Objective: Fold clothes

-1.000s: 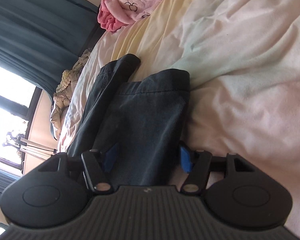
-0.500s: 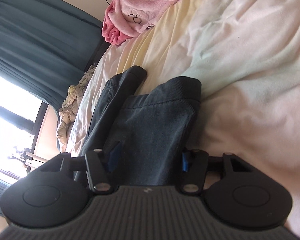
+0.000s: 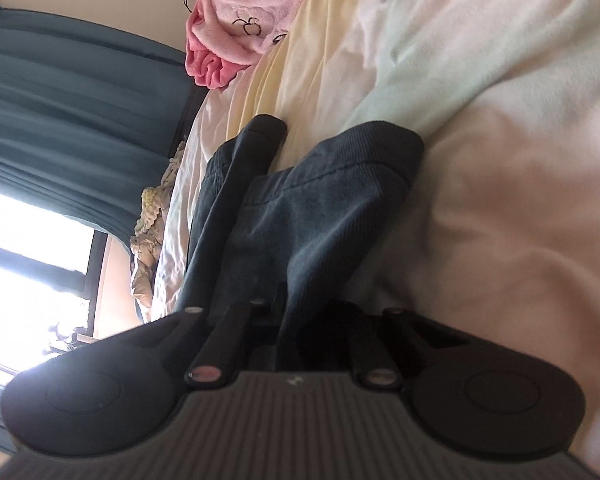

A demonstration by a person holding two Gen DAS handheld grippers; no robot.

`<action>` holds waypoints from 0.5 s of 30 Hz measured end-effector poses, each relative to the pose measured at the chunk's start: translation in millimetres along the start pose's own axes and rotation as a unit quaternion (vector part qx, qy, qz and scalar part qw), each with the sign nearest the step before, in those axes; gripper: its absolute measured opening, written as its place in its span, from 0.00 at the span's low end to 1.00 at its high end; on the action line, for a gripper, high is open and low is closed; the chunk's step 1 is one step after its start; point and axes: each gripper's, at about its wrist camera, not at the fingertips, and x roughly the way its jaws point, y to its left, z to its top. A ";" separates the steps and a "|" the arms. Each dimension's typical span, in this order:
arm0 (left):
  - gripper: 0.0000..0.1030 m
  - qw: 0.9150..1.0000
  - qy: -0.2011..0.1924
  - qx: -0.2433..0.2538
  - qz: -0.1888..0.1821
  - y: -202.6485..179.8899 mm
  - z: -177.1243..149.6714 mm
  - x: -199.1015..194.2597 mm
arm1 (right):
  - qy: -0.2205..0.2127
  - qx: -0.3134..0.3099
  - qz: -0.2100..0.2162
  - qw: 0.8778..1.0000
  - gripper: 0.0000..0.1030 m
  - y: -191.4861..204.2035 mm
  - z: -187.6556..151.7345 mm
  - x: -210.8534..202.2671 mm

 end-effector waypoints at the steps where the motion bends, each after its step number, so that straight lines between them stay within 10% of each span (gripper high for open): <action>1: 0.77 1.000 -0.001 -0.005 0.000 -1.3 0.9 -1.9 | -0.002 0.000 0.003 1.000 0.04 2.7 1.0 -1.6; 8: 0.80 0.993 0.031 -0.109 -0.035 19.6 9.0 -18.7 | -0.019 0.007 0.039 0.999 0.04 18.7 17.8 -25.0; 15: 0.86 0.993 0.046 -0.098 -0.053 26.3 4.9 -48.9 | -0.051 0.064 0.038 0.996 0.03 6.2 44.5 -42.0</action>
